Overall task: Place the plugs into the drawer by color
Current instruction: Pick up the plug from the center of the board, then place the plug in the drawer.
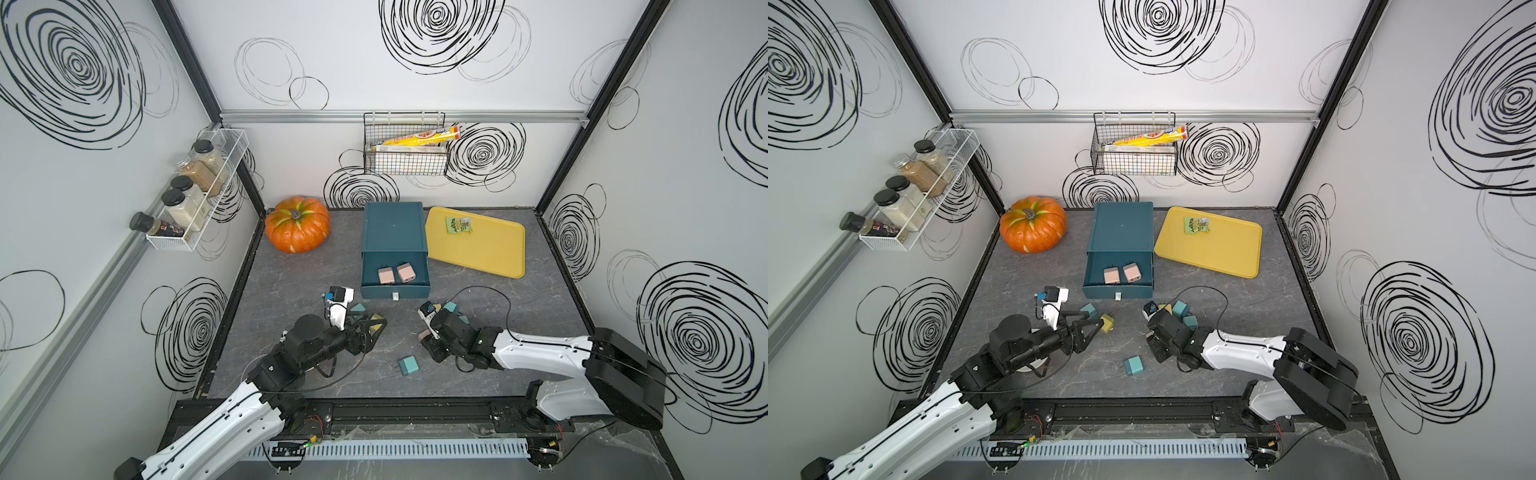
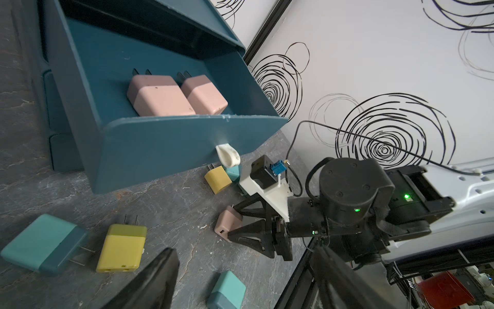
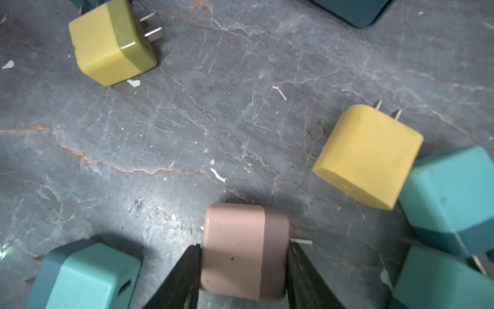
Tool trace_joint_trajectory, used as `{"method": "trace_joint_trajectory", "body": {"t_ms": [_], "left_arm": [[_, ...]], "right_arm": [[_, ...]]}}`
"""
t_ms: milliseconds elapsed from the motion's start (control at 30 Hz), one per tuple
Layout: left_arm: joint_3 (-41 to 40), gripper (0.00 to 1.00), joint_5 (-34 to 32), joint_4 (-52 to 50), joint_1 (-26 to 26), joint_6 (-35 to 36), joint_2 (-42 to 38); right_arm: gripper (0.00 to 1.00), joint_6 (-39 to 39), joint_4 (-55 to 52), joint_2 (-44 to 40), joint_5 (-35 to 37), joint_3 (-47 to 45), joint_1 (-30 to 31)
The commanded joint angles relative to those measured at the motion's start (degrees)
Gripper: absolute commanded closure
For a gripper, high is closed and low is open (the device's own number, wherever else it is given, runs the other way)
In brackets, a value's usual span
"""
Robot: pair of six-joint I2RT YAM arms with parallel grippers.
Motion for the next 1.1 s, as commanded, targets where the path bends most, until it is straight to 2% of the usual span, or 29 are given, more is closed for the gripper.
{"method": "trace_joint_trajectory", "body": {"t_ms": [0,133,267,367,500,667,833,1067], "left_arm": [[-0.8,0.14,-0.4,3.7,-0.3,0.3,-0.5],[-0.8,0.14,-0.1,4.1,-0.2,0.2,0.1],[-1.0,0.14,0.1,4.4,-0.3,0.1,0.0],[-1.1,0.15,0.0,4.5,-0.3,0.1,-0.1],[-1.6,0.15,1.1,5.8,-0.3,-0.5,1.0],[-2.2,0.17,1.4,7.6,-0.3,-1.9,-0.2],[-2.2,0.17,0.0,6.8,-0.3,-2.0,-1.3],[-2.3,0.18,-0.8,6.3,-0.2,-1.7,0.9]], "right_arm": [[0.72,1.6,-2.9,-5.5,0.1,-1.1,0.3],[0.73,2.0,-4.7,-8.3,0.5,-0.8,0.3],[0.75,2.0,-7.7,-11.3,-2.5,1.5,0.3],[0.75,1.5,-10.2,-14.8,-6.1,3.0,0.3],[0.75,2.8,-10.1,-21.7,-15.0,4.3,0.3],[0.75,3.0,-13.0,-27.1,-17.1,10.6,0.3],[0.75,0.7,-16.5,-23.6,-17.2,21.3,0.3],[0.75,-5.6,-27.2,-3.1,-8.4,44.5,-0.2]]}}
